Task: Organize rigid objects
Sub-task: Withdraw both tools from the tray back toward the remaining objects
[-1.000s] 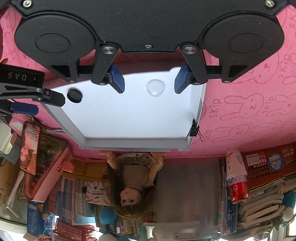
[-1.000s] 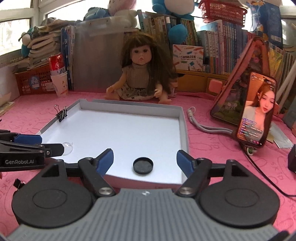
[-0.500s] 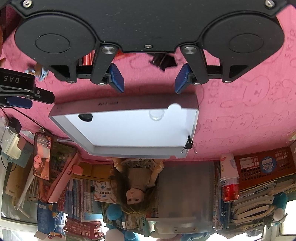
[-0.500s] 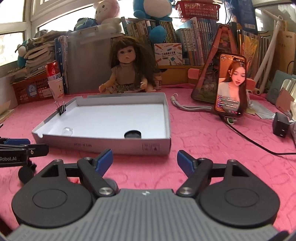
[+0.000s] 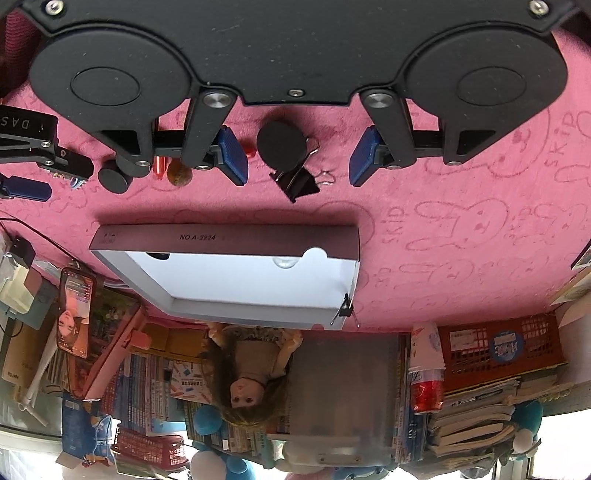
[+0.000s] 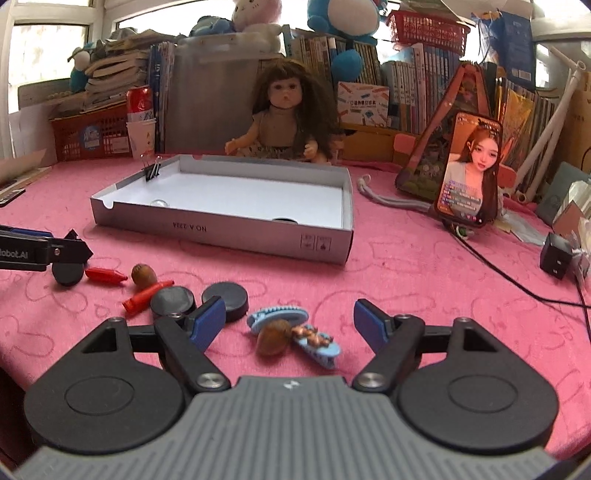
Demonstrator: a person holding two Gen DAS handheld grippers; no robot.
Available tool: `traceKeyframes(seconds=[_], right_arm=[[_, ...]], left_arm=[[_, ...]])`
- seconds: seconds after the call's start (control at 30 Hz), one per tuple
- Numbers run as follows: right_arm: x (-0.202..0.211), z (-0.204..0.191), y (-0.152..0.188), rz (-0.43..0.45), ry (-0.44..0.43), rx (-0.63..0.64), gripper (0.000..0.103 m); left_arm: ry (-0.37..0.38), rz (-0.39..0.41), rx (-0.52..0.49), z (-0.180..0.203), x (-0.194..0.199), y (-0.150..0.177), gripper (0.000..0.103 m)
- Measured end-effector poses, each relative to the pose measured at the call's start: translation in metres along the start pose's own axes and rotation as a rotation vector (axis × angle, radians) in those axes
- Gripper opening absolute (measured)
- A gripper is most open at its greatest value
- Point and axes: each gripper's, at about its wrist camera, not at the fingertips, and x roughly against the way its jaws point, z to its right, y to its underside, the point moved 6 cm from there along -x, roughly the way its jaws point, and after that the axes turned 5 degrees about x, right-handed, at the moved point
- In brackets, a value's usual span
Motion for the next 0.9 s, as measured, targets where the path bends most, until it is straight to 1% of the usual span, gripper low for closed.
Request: traceKeyframes(seconds=[0.17,0.3,0.37,0.43,0.57,0.63,0.67,0.7,0.77,0.9], right_arm=[[0.004,0.002,0.006,-0.008,0.007,0.013,0.085],[0.005,0.005,0.011,-0.018,0.018,0.006,0.085],[0.006,0.007,0.011,-0.015,0.024,0.0,0.085],[0.008,0.01,0.011,-0.01,0.032,0.0,0.085],[0.011,0.012,0.01,-0.002,0.032,0.002,0.085],[0.013,0.014,0.01,0.008,0.044,-0.007,0.085],[0.013,0.015,0.01,0.01,0.05,-0.013,0.085],[0.013,0.017,0.009,0.013,0.055,-0.023,0.083],[0.014,0.02,0.009,0.016,0.061,-0.045,0.081],[0.015,0.024,0.01,0.019,0.079,-0.058,0.073]], left_arm=[[-0.007,-0.002,-0.012,0.001,0.002,0.005,0.058],[-0.006,-0.017,-0.001,0.001,0.0,0.008,0.057],[-0.001,-0.018,0.002,0.002,0.001,0.007,0.054],[0.001,-0.012,0.002,0.004,0.006,0.007,0.047],[0.014,-0.006,-0.028,0.013,0.016,0.012,0.043],[0.023,-0.004,-0.044,0.018,0.019,0.015,0.039],[0.03,-0.005,-0.054,0.021,0.02,0.016,0.039],[0.034,-0.006,-0.066,0.023,0.019,0.017,0.039],[0.015,-0.006,-0.078,0.025,0.015,0.018,0.039],[0.005,-0.014,-0.063,0.024,0.005,0.017,0.039]])
